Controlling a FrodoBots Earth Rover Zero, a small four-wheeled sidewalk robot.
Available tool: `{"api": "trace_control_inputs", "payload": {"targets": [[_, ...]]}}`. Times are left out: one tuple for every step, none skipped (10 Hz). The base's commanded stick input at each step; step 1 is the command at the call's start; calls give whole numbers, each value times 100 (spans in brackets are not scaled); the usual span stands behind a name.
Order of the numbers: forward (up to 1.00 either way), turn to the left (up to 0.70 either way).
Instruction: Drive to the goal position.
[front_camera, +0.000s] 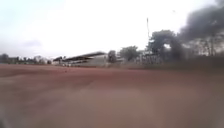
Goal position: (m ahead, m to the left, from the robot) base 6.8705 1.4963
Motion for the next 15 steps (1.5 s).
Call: {"api": "trace_control_inputs", "payload": {"targets": [[70, 0], [70, -24], [70, -3], [70, 0], [70, 0], [70, 0], [70, 0], [70, 0], [70, 0], [70, 0], [70, 0], [70, 0], [70, 0], [70, 0], [70, 0]]}}
